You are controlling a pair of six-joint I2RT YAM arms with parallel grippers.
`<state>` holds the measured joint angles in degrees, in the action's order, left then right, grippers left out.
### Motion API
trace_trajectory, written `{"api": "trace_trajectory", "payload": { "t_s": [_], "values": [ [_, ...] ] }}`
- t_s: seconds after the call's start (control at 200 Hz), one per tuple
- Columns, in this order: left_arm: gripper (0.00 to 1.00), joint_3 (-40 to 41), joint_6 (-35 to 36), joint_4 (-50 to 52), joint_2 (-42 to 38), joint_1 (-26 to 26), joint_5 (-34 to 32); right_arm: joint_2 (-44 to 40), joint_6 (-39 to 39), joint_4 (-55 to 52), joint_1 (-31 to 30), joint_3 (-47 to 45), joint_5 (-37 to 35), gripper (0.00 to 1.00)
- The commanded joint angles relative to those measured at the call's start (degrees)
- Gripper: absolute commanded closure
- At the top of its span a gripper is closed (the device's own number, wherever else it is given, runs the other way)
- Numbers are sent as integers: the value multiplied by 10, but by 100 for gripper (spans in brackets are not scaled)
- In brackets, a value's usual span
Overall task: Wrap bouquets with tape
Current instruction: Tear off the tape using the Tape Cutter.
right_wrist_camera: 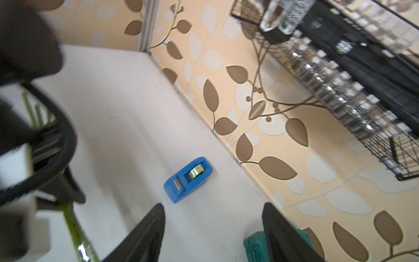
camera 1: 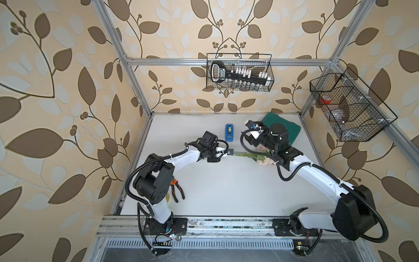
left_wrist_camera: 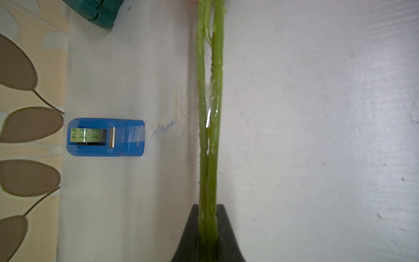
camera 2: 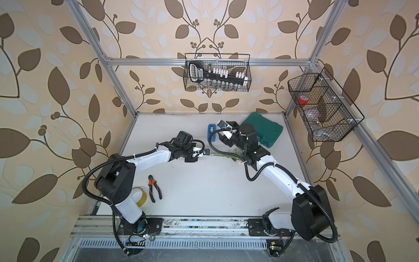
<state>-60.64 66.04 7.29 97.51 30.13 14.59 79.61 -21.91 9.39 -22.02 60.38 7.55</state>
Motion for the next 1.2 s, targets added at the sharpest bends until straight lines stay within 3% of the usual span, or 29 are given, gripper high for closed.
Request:
{"api": "trace_trajectory", "payload": {
  "t_s": [0.0, 0.13, 0.295, 0.39, 0.64, 0.895, 1.195],
  "values": [
    [100, 34, 15, -133, -33, 6, -28, 79, 224, -120, 20, 93, 83, 34],
    [100, 63, 22, -164, -24, 6, -26, 202, 360, -224, 38, 184, 122, 41],
    [100, 73, 24, -170, -8, 6, -11, 299, 463, -197, 47, 187, 199, 43],
    [100, 74, 26, -159, -13, 6, 6, 329, 506, -170, 46, 183, 208, 43],
    [100, 101, 30, -147, -62, 8, 32, 382, 589, -112, 47, 172, 241, 43],
    [100, 104, 41, -116, -74, 8, 32, 409, 622, -84, 46, 168, 254, 45],
    [100, 101, 42, -112, -65, 8, 32, 428, 654, -54, 43, 166, 261, 58]
  ]
}}
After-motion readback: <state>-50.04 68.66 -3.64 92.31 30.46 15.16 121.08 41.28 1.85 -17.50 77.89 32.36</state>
